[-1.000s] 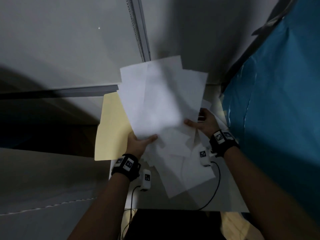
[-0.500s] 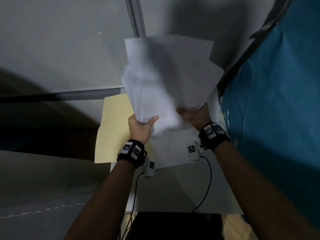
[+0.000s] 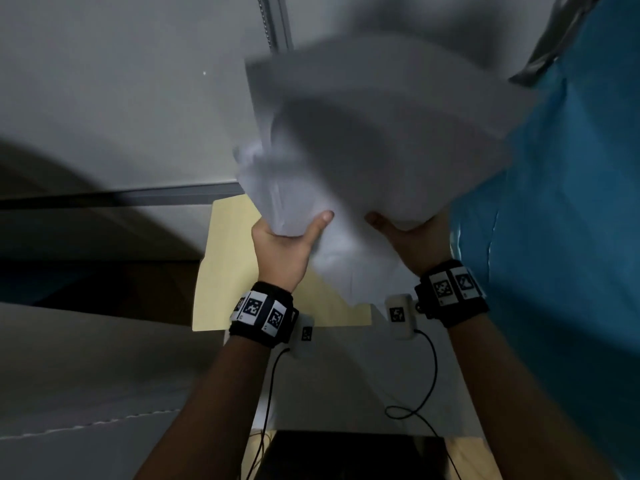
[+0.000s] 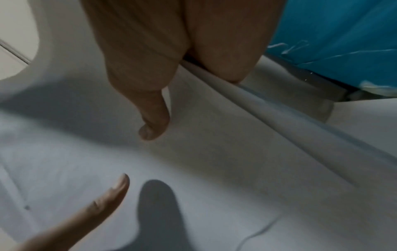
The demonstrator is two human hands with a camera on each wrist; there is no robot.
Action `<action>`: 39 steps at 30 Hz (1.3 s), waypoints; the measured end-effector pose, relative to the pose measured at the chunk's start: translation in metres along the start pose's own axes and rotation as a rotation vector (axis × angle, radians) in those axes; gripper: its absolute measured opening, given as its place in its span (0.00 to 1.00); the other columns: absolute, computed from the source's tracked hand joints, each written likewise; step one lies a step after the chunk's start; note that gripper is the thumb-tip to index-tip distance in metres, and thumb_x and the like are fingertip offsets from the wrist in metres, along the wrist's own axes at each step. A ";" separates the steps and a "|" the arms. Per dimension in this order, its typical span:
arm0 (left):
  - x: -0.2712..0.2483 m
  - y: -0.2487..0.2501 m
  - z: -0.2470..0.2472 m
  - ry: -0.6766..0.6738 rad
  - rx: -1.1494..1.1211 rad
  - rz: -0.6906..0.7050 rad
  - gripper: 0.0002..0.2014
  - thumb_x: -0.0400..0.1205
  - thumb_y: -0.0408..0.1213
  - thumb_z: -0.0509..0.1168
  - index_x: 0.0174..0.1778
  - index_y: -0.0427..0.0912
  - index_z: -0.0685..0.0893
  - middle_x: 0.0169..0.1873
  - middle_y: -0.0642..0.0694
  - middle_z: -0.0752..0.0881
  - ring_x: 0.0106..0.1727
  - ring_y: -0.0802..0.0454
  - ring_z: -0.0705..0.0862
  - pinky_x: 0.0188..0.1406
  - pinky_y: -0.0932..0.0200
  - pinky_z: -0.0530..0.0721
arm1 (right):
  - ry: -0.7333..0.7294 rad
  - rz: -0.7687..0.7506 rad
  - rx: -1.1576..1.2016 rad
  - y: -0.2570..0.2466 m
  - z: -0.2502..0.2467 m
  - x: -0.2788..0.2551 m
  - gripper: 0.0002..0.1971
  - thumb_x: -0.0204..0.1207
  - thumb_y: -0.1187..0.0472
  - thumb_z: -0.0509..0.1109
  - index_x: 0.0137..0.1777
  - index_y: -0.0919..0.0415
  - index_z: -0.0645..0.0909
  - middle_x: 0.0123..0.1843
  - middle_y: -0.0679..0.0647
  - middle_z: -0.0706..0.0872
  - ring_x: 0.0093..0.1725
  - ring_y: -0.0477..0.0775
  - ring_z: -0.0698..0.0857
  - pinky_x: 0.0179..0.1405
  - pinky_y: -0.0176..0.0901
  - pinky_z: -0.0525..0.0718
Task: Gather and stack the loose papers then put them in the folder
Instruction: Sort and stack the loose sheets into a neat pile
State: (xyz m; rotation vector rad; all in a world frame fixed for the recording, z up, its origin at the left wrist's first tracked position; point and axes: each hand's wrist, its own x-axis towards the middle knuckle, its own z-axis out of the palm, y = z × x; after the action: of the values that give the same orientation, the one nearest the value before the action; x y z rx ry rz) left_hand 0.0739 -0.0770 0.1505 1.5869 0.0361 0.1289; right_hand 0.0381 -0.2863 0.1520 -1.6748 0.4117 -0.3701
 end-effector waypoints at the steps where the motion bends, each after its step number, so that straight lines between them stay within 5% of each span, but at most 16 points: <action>1: -0.001 -0.011 0.000 -0.004 0.011 -0.033 0.19 0.71 0.29 0.88 0.55 0.41 0.91 0.50 0.57 0.95 0.55 0.62 0.94 0.57 0.62 0.90 | -0.022 0.019 0.006 0.007 -0.001 0.000 0.25 0.64 0.61 0.89 0.53 0.43 0.79 0.53 0.33 0.84 0.49 0.18 0.82 0.48 0.13 0.77; 5: -0.003 -0.058 0.002 -0.027 0.081 -0.216 0.16 0.72 0.33 0.88 0.50 0.48 0.90 0.49 0.55 0.94 0.48 0.65 0.94 0.53 0.56 0.91 | -0.097 0.143 0.006 0.033 0.002 0.004 0.18 0.67 0.66 0.87 0.48 0.47 0.84 0.48 0.39 0.89 0.46 0.29 0.89 0.46 0.28 0.86; 7: -0.001 -0.076 0.004 -0.011 0.126 -0.267 0.16 0.72 0.35 0.88 0.48 0.51 0.90 0.48 0.54 0.94 0.48 0.61 0.94 0.53 0.50 0.94 | -0.100 0.172 -0.003 0.048 0.004 0.008 0.17 0.67 0.66 0.87 0.46 0.49 0.84 0.46 0.41 0.89 0.47 0.35 0.90 0.43 0.28 0.87; 9: 0.001 -0.087 0.005 -0.006 0.121 -0.291 0.16 0.71 0.35 0.88 0.50 0.50 0.91 0.50 0.51 0.95 0.51 0.55 0.95 0.54 0.50 0.94 | -0.126 0.224 -0.030 0.062 0.005 0.008 0.18 0.65 0.64 0.88 0.48 0.50 0.84 0.48 0.42 0.88 0.46 0.30 0.88 0.43 0.26 0.87; 12: 0.003 -0.098 0.003 -0.102 0.149 -0.313 0.21 0.68 0.36 0.90 0.54 0.49 0.92 0.53 0.52 0.96 0.55 0.56 0.95 0.53 0.57 0.93 | -0.162 0.321 -0.057 0.079 0.007 0.005 0.28 0.60 0.54 0.91 0.58 0.59 0.85 0.54 0.49 0.90 0.53 0.41 0.89 0.56 0.43 0.91; 15: 0.003 -0.094 0.005 -0.122 0.193 -0.294 0.23 0.66 0.40 0.92 0.53 0.48 0.91 0.53 0.52 0.95 0.58 0.51 0.94 0.52 0.56 0.93 | -0.165 0.292 -0.077 0.063 0.011 0.006 0.13 0.68 0.62 0.86 0.44 0.50 0.84 0.44 0.42 0.88 0.45 0.38 0.89 0.45 0.30 0.89; 20: -0.003 -0.081 0.001 -0.062 0.106 -0.252 0.23 0.70 0.40 0.90 0.59 0.45 0.92 0.55 0.51 0.96 0.57 0.56 0.95 0.57 0.56 0.94 | -0.167 0.170 -0.076 0.048 0.007 -0.007 0.18 0.68 0.62 0.86 0.42 0.46 0.79 0.44 0.36 0.84 0.39 0.23 0.85 0.35 0.19 0.81; 22: -0.016 -0.090 -0.007 -0.096 0.153 -0.286 0.22 0.74 0.43 0.87 0.63 0.44 0.92 0.57 0.52 0.95 0.59 0.54 0.94 0.61 0.47 0.94 | -0.198 0.228 -0.088 0.064 0.010 -0.020 0.16 0.69 0.60 0.86 0.44 0.47 0.81 0.45 0.37 0.85 0.45 0.33 0.88 0.38 0.24 0.83; 24: -0.025 -0.101 -0.016 -0.105 0.173 -0.288 0.18 0.78 0.40 0.84 0.62 0.45 0.91 0.56 0.53 0.95 0.59 0.55 0.94 0.61 0.49 0.93 | -0.221 0.233 -0.111 0.076 0.010 -0.024 0.12 0.71 0.55 0.84 0.51 0.50 0.85 0.46 0.39 0.89 0.52 0.48 0.91 0.41 0.28 0.88; 27: -0.028 -0.114 -0.035 -0.069 0.190 -0.278 0.16 0.79 0.33 0.83 0.59 0.50 0.89 0.55 0.56 0.94 0.55 0.62 0.93 0.55 0.62 0.91 | -0.209 0.183 -0.213 0.098 -0.005 -0.009 0.23 0.74 0.44 0.80 0.66 0.50 0.81 0.60 0.45 0.87 0.60 0.47 0.87 0.61 0.40 0.87; 31: -0.034 -0.142 -0.068 -0.006 0.312 -0.423 0.17 0.74 0.34 0.85 0.54 0.51 0.89 0.49 0.54 0.92 0.53 0.43 0.92 0.51 0.52 0.91 | -0.041 0.473 -0.626 0.145 -0.037 0.019 0.55 0.65 0.29 0.77 0.85 0.58 0.61 0.82 0.58 0.69 0.79 0.61 0.72 0.79 0.56 0.73; 34: -0.047 -0.164 -0.081 -0.051 0.392 -0.523 0.21 0.67 0.41 0.85 0.56 0.52 0.91 0.51 0.49 0.95 0.53 0.42 0.94 0.57 0.36 0.94 | -0.143 0.496 -1.023 0.170 -0.044 0.024 0.65 0.61 0.27 0.78 0.87 0.66 0.51 0.83 0.68 0.62 0.81 0.70 0.66 0.78 0.61 0.70; 39: -0.055 -0.169 -0.085 -0.070 0.426 -0.557 0.27 0.72 0.33 0.86 0.68 0.42 0.90 0.53 0.46 0.91 0.55 0.42 0.91 0.61 0.41 0.91 | -0.228 0.475 -1.186 0.178 -0.045 0.027 0.77 0.45 0.34 0.89 0.87 0.64 0.48 0.83 0.68 0.59 0.82 0.72 0.62 0.80 0.62 0.67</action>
State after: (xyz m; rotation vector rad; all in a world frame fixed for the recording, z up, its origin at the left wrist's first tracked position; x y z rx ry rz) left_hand 0.0202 0.0056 -0.0199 1.9429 0.4731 -0.3931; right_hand 0.0307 -0.3607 -0.0177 -2.6119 0.9379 0.5405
